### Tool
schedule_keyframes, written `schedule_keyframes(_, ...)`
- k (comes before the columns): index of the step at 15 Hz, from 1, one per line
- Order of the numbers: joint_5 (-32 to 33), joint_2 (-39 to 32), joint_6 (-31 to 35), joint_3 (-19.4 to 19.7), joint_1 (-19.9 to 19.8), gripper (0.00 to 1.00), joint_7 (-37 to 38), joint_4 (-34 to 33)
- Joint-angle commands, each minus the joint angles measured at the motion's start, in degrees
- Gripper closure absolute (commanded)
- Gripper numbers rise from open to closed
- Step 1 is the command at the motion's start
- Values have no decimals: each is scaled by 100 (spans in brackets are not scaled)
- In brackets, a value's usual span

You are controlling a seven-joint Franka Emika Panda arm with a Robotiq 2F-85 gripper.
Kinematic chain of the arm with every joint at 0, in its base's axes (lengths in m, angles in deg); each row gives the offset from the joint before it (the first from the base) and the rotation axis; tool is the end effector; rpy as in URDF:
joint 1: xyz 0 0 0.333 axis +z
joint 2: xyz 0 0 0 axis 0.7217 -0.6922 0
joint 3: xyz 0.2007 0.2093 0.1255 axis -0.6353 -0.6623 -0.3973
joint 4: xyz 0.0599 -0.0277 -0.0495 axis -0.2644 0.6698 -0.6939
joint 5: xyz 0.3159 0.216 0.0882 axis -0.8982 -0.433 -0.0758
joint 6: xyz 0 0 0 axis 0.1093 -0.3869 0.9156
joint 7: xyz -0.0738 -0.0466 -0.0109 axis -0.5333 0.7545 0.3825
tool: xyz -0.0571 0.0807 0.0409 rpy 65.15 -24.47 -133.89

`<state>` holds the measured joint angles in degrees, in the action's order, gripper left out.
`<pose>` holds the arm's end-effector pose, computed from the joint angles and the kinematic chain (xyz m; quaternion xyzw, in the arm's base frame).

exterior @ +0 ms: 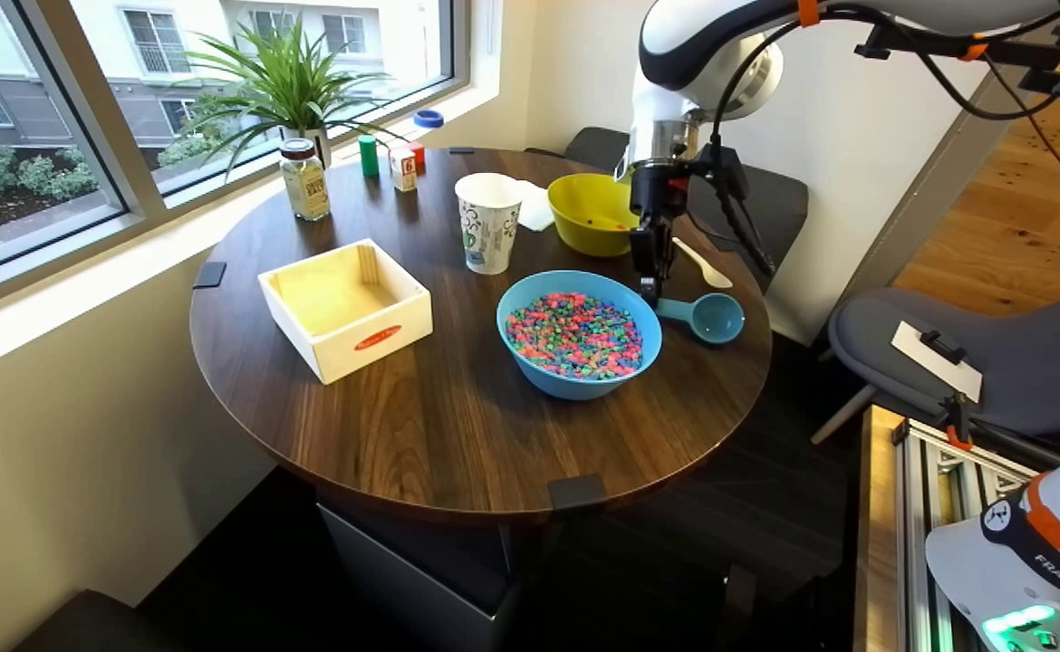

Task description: Use the blue ladle to put some of the contents of the blue bowl into the yellow bowl

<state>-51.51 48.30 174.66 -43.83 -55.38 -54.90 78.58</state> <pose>0.5602 -0.0898 0.3313 -0.9360 0.0293 0.1905 0.2945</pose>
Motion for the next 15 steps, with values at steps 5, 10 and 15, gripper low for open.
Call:
schedule_keyframes(5,780,833,106,-124,225,96,429,284)
schedule_keyframes(10,1037,1462,712,-307,542,97,819,457)
schedule_keyframes(15,1487,1791,1410,-543,868,98,1311,530)
